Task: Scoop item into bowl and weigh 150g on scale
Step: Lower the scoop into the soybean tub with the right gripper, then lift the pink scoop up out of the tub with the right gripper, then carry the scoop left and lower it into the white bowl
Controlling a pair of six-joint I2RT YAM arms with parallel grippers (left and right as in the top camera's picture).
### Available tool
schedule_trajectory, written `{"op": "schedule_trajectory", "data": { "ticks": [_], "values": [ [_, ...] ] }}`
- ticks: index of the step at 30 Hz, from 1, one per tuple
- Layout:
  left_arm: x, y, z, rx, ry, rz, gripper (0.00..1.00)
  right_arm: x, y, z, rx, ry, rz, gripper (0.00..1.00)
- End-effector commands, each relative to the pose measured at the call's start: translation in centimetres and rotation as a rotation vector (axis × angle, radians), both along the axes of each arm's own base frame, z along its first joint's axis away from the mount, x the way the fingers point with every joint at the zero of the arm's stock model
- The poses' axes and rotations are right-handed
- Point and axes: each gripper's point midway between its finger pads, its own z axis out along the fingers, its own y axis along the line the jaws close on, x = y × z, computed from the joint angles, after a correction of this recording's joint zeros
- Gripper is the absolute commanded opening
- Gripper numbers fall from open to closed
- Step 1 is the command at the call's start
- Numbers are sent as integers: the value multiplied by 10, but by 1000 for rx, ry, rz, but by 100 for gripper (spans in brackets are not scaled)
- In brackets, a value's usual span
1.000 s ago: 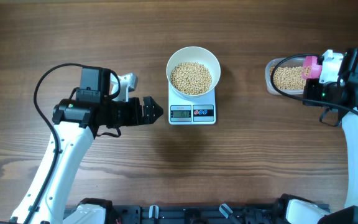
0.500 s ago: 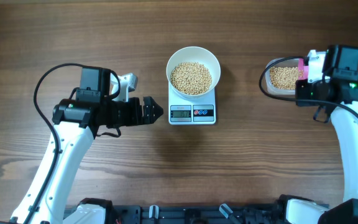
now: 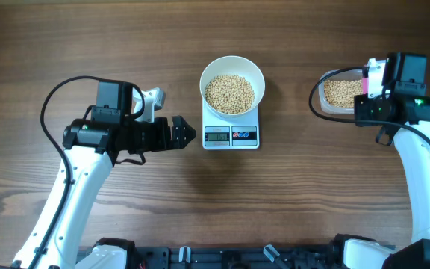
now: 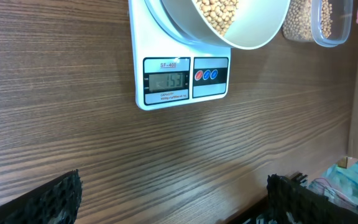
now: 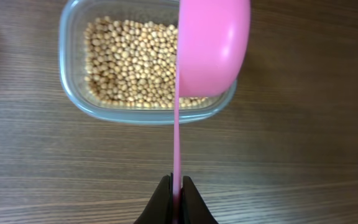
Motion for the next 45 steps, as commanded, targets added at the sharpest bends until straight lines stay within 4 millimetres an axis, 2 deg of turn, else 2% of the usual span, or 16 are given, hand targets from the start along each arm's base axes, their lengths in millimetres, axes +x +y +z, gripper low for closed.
{"op": "schedule_trajectory", "data": {
  "ticks": [1, 6, 9, 11, 17, 22, 24, 26, 32, 35, 37, 39, 41, 45],
  "values": [
    [4, -3, 9, -16, -24, -7, 100, 4, -10, 8, -60, -12, -21, 4],
    [4, -3, 9, -16, -24, -7, 100, 13, 29, 5, 147, -49, 76, 4],
    [4, -3, 9, -16, -24, -7, 100, 11, 15, 5, 78, -40, 37, 4],
    [4, -4, 9, -16, -24, -7, 100, 10, 13, 6, 69, -39, 32, 4],
    [4, -4, 9, -16, -24, -7, 100, 19, 43, 9, 255, -90, 53, 4],
    [4, -4, 9, -16, -24, -7, 100, 21, 26, 18, 196, -125, -34, 4],
    [4, -3, 9, -16, -24, -7, 100, 26, 32, 30, 224, -162, -7, 4],
    [4, -4, 9, -16, -24, -7, 100, 34, 48, 53, 298, -228, 54, 4],
    [4, -3, 9, -16, -24, -7, 100, 58, 107, 139, 552, -484, 343, 4],
    [4, -4, 9, -16, -24, -7, 100, 56, 142, 175, 719, -582, 532, 4],
    [4, -4, 9, -16, -24, -7, 100, 56, 154, 189, 796, -611, 584, 4],
    [4, -4, 9, -16, -24, -7, 100, 59, 162, 195, 831, -622, 588, 4],
    [4, -4, 9, -16, -24, -7, 100, 59, 169, 192, 832, -612, 606, 4],
    [4, -3, 9, -16, -24, -7, 100, 60, 195, 175, 858, -539, 631, 4]
  ]
}}
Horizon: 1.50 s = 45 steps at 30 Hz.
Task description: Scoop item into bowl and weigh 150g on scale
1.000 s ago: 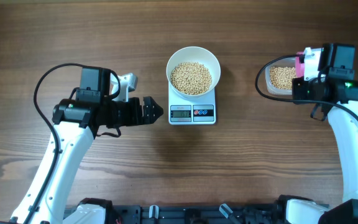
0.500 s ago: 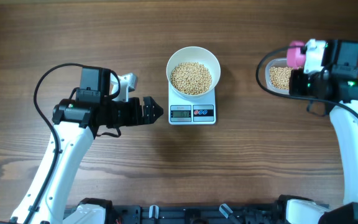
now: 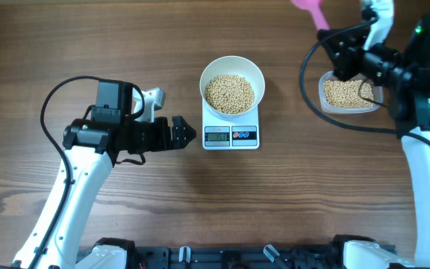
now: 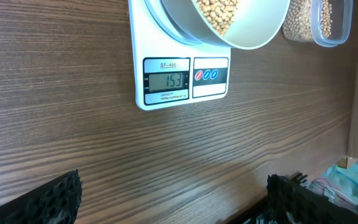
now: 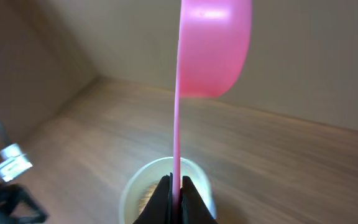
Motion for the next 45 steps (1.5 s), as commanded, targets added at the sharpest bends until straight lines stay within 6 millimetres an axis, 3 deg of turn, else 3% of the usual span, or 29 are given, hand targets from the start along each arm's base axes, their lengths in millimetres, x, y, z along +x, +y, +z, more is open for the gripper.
{"op": "schedule_trajectory", "data": {
  "ticks": [1, 7, 13, 19, 25, 31, 38, 45],
  "values": [
    [4, -3, 9, -16, -24, -7, 100, -2, 32, -12, 29, 62, 88, 4],
    [4, -4, 9, -16, -24, -7, 100, 8, 57, -56, -99, 167, 13, 4],
    [4, -3, 9, -16, -24, -7, 100, 8, 75, -84, -257, 198, -69, 4],
    [4, -4, 9, -16, -24, -7, 100, 6, 89, -86, -360, 145, -107, 6],
    [4, -4, 9, -16, -24, -7, 100, 4, 104, -86, -358, 126, -77, 7],
    [4, -3, 9, -16, -24, -7, 100, 3, 115, -102, -349, 173, -25, 4],
    [4, -4, 9, -16, -24, -7, 100, 4, 117, -104, -345, 173, -18, 4],
    [4, -3, 9, -16, -24, -7, 100, -2, 132, -115, -299, 220, 63, 4]
  ]
}}
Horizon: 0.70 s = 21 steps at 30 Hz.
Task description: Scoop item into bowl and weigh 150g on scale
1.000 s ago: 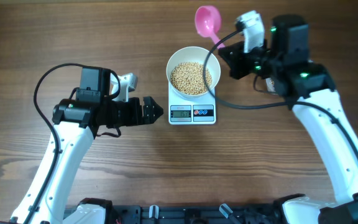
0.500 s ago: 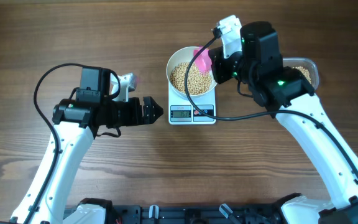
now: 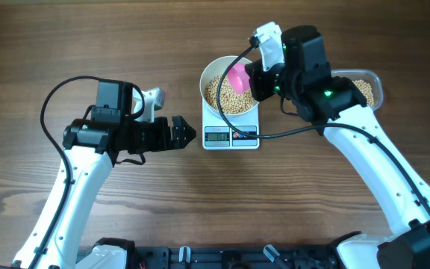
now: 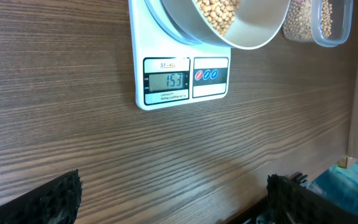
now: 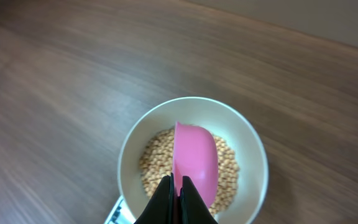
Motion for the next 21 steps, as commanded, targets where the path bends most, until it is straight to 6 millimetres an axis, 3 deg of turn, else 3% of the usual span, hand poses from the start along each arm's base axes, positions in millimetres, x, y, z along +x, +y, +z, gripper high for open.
{"op": "schedule_trajectory", "data": {
  "ticks": [1, 7, 12, 21],
  "values": [
    [4, -3, 9, -16, -24, -7, 100, -1, 15, -10, 37, 49, 44, 4],
    [4, -3, 9, -16, -24, -7, 100, 14, 12, -32, -37, 32, 43, 4],
    [4, -4, 9, -16, -24, -7, 100, 31, 3, -33, -146, -74, 47, 4],
    [4, -4, 9, -16, -24, -7, 100, 28, 7, -44, -200, -79, 100, 4]
  ]
}}
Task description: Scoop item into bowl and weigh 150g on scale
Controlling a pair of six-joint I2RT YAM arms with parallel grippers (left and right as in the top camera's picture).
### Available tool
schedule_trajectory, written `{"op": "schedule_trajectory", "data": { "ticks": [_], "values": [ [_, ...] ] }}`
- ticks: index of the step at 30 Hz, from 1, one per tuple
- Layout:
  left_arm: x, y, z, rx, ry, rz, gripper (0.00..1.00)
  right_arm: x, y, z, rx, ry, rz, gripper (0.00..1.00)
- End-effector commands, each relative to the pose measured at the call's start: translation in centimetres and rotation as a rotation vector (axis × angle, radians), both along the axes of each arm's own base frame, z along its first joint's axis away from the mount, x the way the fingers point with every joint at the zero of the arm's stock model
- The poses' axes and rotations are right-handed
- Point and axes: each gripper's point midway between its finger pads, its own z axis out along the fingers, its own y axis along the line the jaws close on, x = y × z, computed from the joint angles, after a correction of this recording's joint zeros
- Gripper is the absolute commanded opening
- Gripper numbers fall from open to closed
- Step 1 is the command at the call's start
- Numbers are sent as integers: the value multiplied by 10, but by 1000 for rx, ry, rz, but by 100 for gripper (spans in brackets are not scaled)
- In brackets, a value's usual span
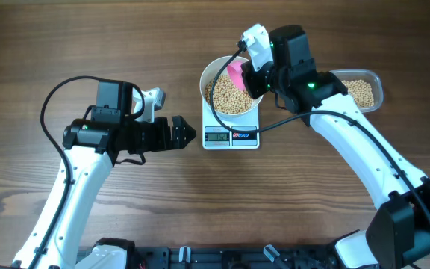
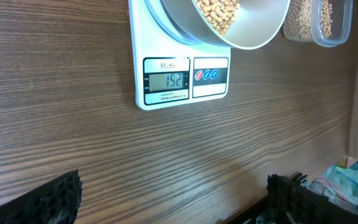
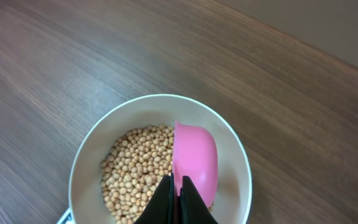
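Note:
A white bowl (image 1: 211,73) of soybeans (image 3: 135,165) stands on the white digital scale (image 1: 231,135). Its display (image 2: 166,80) reads 152 in the left wrist view. My right gripper (image 3: 176,199) is shut on the handle of a pink scoop (image 3: 195,162), whose cup sits edge-on in the bowl's right half among the beans. The scoop (image 1: 235,77) shows pink under the right arm in the overhead view. My left gripper (image 1: 189,134) stands open on the table left of the scale, its fingertips (image 2: 45,199) holding nothing.
A clear plastic tub (image 1: 358,90) of soybeans lies right of the scale, behind the right forearm. The tub (image 2: 319,22) also shows at the upper right of the left wrist view. Bare wood table (image 1: 222,202) lies in front of the scale.
The right gripper has moved a little left and back over the bowl, and the scoop now lies lower among the beans. The scale reading went from 153 to 152. The left arm is unmoved.
The right gripper first held the pink scoop over the tub of beans, with the scale at 153. Then it held the scoop high, away from the tub. Then the scoop was in the bowl, and now it sits deeper there with 152 on the display.

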Motion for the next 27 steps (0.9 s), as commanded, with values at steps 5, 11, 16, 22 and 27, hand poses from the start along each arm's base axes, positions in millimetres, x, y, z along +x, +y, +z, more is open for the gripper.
{"op": "schedule_trajectory", "data": {
  "ticks": [5, 11, 16, 22, 27],
  "values": [
    [4, -4, 9, -16, -24, -7, 100, -3, 18, -15, -57, -1, 62, 4],
    [4, -3, 9, -15, -24, -7, 100, -1, 18, -30, -113, 10, 38, 4],
    [4, -4, 9, -16, -24, -7, 100, 0, 18, -31, -115, 11, 32, 4],
    [4, -4, 9, -16, -24, -7, 100, -3, 23, -31, -47, 56, 3, 4],
    [4, -3, 9, -15, -24, -7, 100, -8, 29, -30, 19, 100, -14, 4]
  ]
}}
